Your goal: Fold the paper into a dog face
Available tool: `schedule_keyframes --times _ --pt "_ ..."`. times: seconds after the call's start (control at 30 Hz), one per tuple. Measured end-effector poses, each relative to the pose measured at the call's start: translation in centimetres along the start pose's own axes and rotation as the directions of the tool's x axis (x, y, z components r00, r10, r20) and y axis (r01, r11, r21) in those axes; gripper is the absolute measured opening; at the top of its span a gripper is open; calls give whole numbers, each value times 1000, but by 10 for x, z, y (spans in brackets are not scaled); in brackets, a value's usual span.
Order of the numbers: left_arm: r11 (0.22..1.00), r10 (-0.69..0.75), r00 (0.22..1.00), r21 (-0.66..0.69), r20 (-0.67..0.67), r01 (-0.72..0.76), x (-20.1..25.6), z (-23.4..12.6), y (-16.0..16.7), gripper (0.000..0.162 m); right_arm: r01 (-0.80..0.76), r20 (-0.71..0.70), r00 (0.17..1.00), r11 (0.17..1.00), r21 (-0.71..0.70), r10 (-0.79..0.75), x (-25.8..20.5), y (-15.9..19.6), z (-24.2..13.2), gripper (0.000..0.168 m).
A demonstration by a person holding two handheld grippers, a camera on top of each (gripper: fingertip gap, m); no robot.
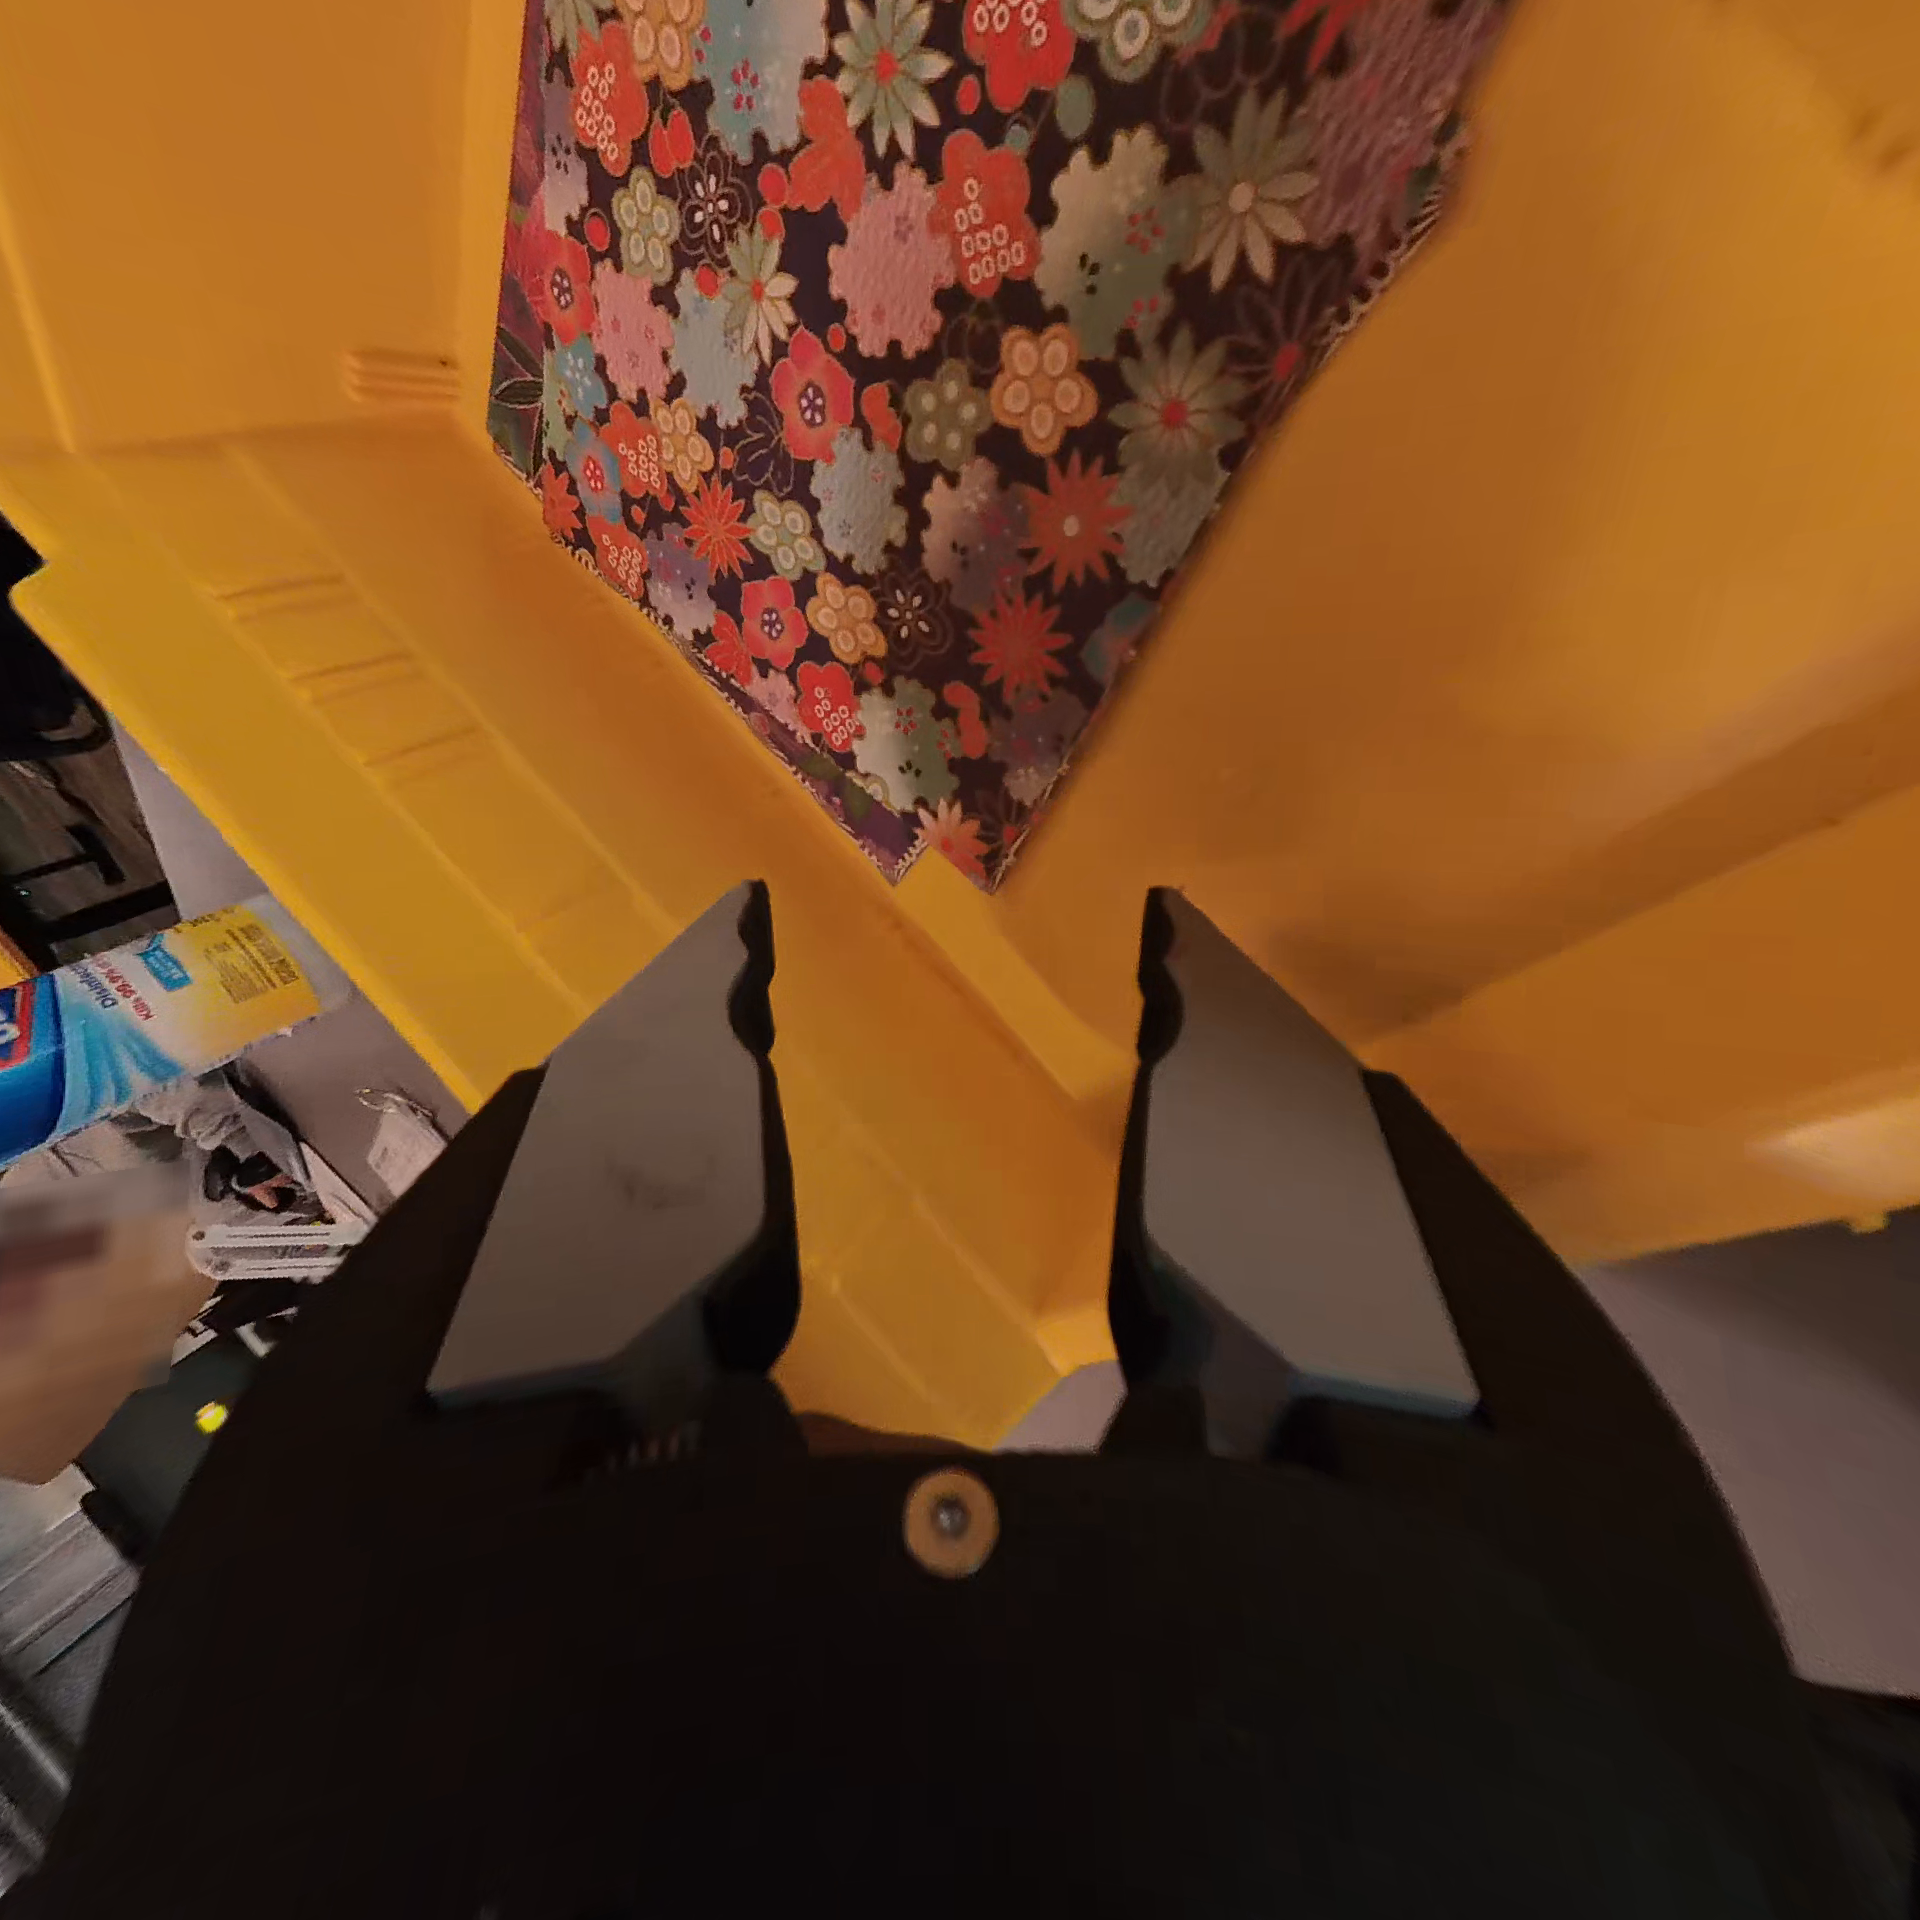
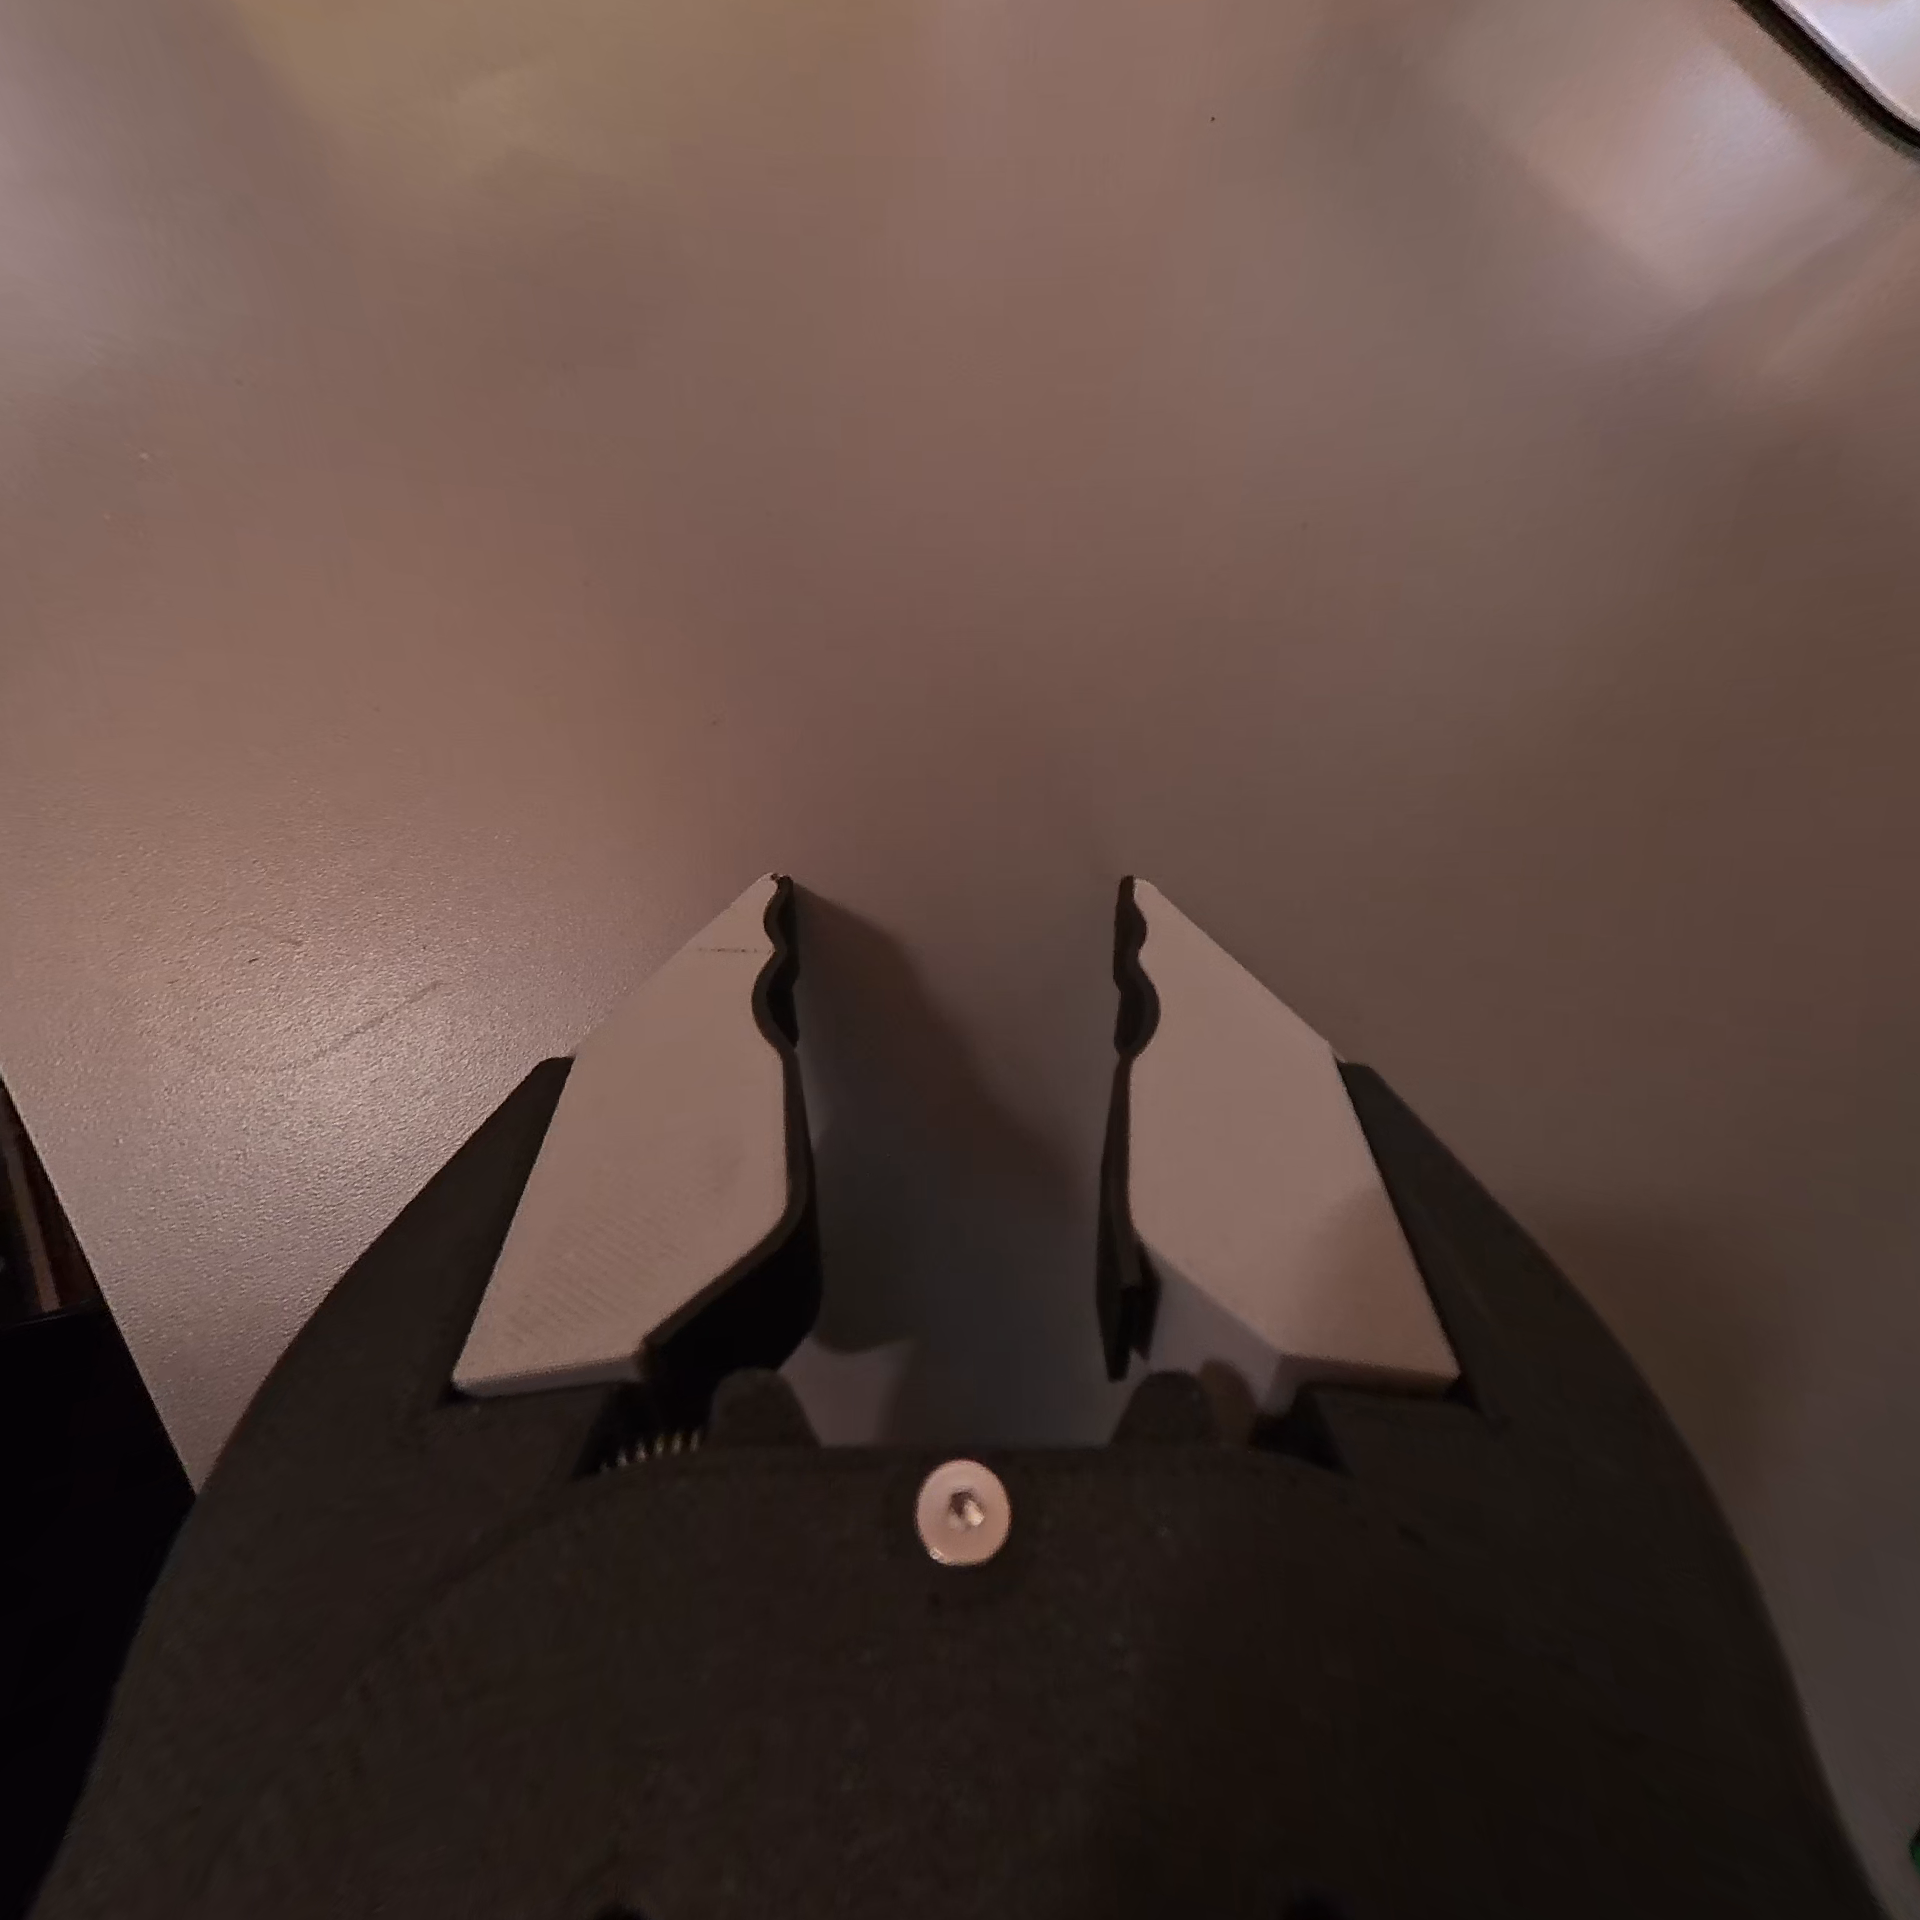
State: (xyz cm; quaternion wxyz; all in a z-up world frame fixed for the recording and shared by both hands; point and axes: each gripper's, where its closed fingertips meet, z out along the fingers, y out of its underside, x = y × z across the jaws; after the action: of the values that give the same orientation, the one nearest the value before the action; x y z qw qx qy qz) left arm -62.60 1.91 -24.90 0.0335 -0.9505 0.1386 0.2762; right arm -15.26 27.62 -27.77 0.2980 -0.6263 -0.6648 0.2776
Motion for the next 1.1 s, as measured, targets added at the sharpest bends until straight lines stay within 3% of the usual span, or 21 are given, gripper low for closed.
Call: schedule_keyframes --times 0.07,0.13,0.23,0.5,0.8,0.97,1.1 --pt "1000 -5 1000 -23 -11 4 2 11 2 71 -1 0 1000 1000 0 1 0 0 0 58" --pt "1000 10 1000 -24 -24 -10 2 15 1 61 -2 1 1000 1000 -1 2 0 0 0 58" --pt "1000 10 999 -23 36 -9 -12 19 -3 68 -7 6 1000 1000 -2 7 0 0 0 58" --pt "999 12 984 41 178 -19 -40 33 -22 61 -20 17 1000 1000 -5 20 0 1 1 57" --pt "985 -132 951 144 280 94 -62 45 -37 54 -25 15 1000 1000 -5 25 1 1 1 56" --pt "977 -190 936 152 296 151 -72 47 -39 68 -26 13 1000 1000 -5 26 1 1 1 56" --pt "975 -153 938 204 312 91 -71 38 -50 85 -26 13 1000 1000 -5 26 1 1 1 55"
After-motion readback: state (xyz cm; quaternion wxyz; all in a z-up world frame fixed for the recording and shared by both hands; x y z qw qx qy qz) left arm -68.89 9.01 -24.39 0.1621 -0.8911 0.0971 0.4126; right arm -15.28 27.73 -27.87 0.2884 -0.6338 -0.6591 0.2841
